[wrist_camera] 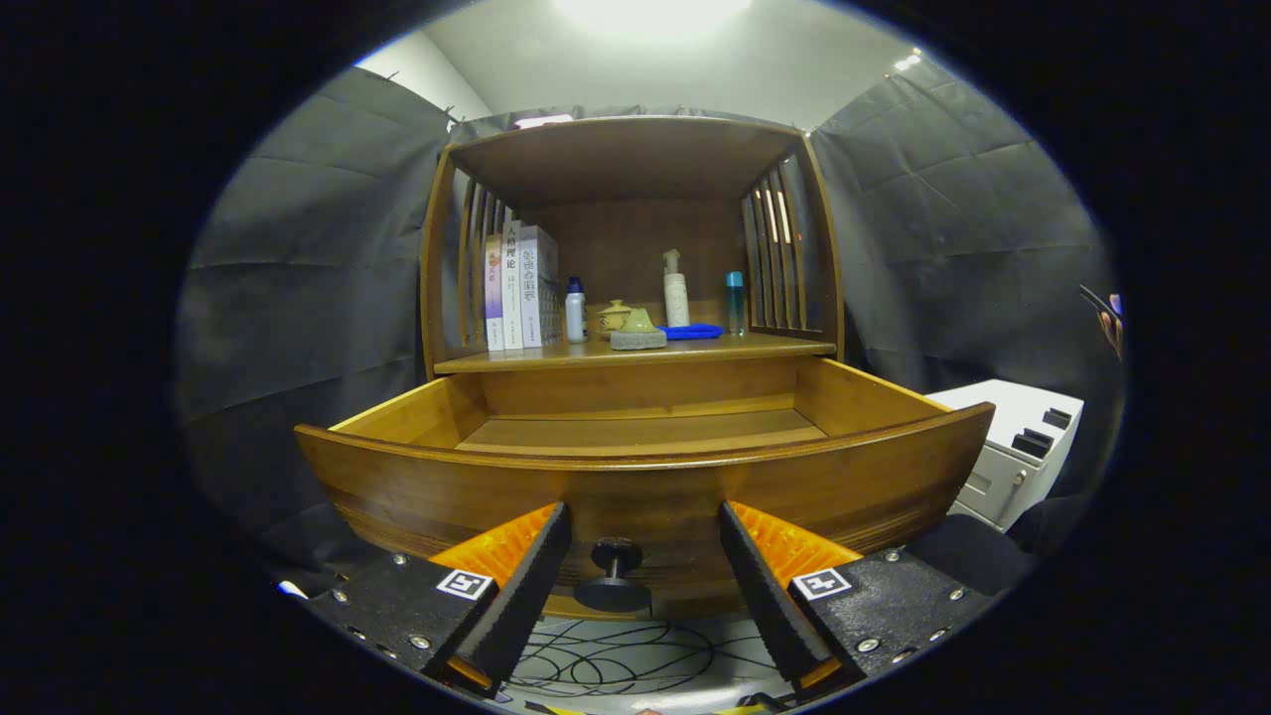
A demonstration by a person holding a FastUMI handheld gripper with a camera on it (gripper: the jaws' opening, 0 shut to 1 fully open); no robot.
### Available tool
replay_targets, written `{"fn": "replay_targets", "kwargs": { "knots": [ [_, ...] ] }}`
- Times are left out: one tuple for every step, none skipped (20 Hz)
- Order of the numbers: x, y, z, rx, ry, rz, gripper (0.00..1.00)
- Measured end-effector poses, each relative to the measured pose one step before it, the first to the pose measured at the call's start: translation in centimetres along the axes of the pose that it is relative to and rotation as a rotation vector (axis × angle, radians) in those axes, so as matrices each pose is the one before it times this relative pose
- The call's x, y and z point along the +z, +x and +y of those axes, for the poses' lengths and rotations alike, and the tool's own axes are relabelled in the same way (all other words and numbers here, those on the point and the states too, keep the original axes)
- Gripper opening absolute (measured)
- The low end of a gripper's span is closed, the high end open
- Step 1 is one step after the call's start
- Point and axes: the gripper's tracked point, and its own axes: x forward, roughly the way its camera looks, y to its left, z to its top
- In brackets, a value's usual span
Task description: Pull open the drawer, take out the items inside it, and place them on the countertop above the cabinet.
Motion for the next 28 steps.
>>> {"fn": "replay_targets", "kwargs": {
  "knots": [
    [0.083,0.196,0.055,-0.00157,-0.00526,0.00321,0.94],
    [-0.040,0.045,0.044,0.00132,0.00281,0.00484,0.94],
    [0.056,0.314,0.169,0.00722,0.00309,0.00203,0.94],
    [0.172,0.202,0.340,0.01345,0.00018,0.00579,0.95],
    [0.135,0.729,0.420,0.01733,0.00010,0.00482,0.95],
    [-0.259,0.476,0.343,0.01944,0.01646,0.02437,0.95],
    [0.039,0.417,0.457,0.01296,0.01361,0.01964,0.95],
    [0.296,0.675,0.014,0.00170,-0.00931,0.00845,0.95],
    [0.261,0.286,-0.039,-0.00225,-0.01378,0.00502,0.95],
    [0.281,1.104,-0.011,-0.00267,-0.00288,-0.00902,0.95],
    [0.246,0.657,0.031,0.00217,0.01286,-0.00623,0.95],
    [-0.025,1.006,0.014,0.00132,0.00796,0.00092,0.95],
    [0.408,0.885,-0.028,0.00239,-0.00131,-0.00793,0.94],
    [0.445,0.845,-0.108,-0.00248,-0.00765,-0.00632,0.93],
    [0.659,0.863,-0.041,-0.00626,-0.01181,-0.02294,0.93],
    [-0.167,0.851,-0.052,-0.00358,-0.02259,0.01687,0.93],
    [0.343,0.847,0.063,-0.00192,-0.02303,-0.00922,0.93],
    [-0.108,1.094,-0.075,-0.00305,-0.01475,0.00660,0.93],
    [0.293,0.878,0.065,-0.00199,-0.00537,-0.00376,0.93],
    [0.112,1.147,0.051,-0.00284,-0.00284,0.00204,0.93],
    [0.162,1.322,0.051,0.00047,-0.00133,-0.00051,0.93],
    [0.069,0.805,0.031,-0.00085,-0.00020,-0.00212,0.93],
    [0.127,1.026,0.006,-0.00180,-0.00249,-0.00165,0.93],
    [-0.020,0.777,-0.021,-0.00112,-0.01084,0.00062,0.93],
    [0.016,0.827,0.057,-0.00285,-0.01513,0.00288,0.93],
    [0.063,0.549,-0.020,-0.00211,-0.01604,0.00088,0.93],
    [0.008,0.478,-0.022,-0.00041,-0.01445,0.00206,0.93],
    [-0.015,0.387,0.043,-0.00004,-0.00927,0.00007,0.93]
  ]
}}
